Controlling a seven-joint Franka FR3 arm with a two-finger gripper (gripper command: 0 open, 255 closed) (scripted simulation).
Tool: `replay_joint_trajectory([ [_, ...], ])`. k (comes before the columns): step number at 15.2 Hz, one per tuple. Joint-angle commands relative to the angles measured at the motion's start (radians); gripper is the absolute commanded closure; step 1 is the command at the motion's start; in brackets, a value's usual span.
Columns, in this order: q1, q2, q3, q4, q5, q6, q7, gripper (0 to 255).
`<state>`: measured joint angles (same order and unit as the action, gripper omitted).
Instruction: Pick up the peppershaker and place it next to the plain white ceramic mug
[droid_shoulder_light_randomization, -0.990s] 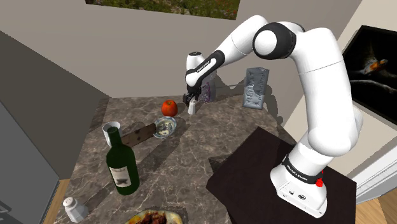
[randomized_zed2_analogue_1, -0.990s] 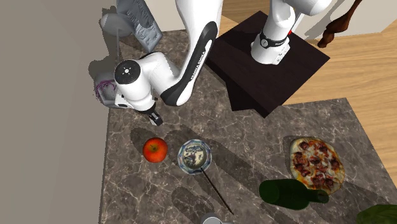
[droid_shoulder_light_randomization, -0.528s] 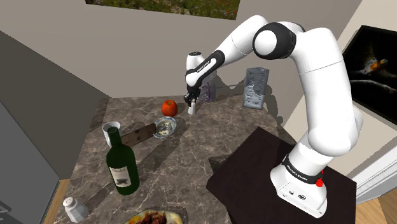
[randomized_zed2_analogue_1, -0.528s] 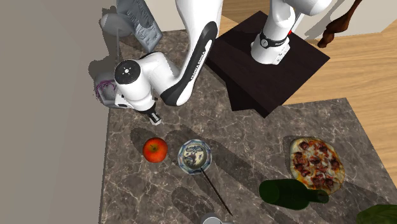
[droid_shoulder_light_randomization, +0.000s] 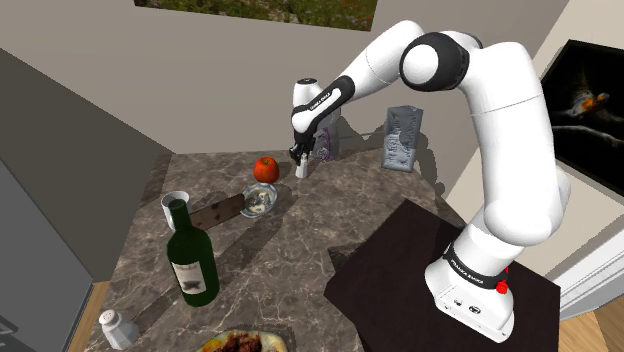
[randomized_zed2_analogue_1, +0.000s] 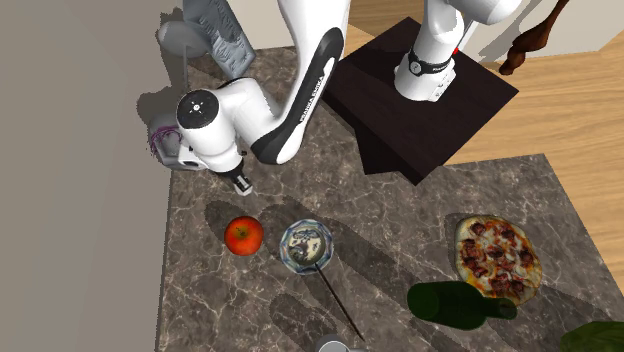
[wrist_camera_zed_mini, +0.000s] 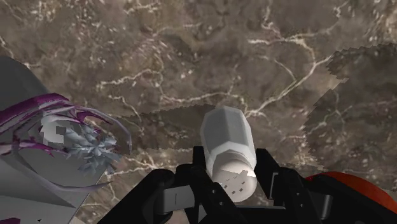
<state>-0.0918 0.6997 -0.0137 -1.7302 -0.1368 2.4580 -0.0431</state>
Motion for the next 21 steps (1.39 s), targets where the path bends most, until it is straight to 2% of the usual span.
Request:
replay_joint_trajectory([
  [1, -0.001, -0.020, 0.001, -0.005, 0.001, -0.015, -0.002, 255],
  [21, -0.004, -0.194, 0.010, 0.008, 0.016, -0.201, -0.027, 255],
])
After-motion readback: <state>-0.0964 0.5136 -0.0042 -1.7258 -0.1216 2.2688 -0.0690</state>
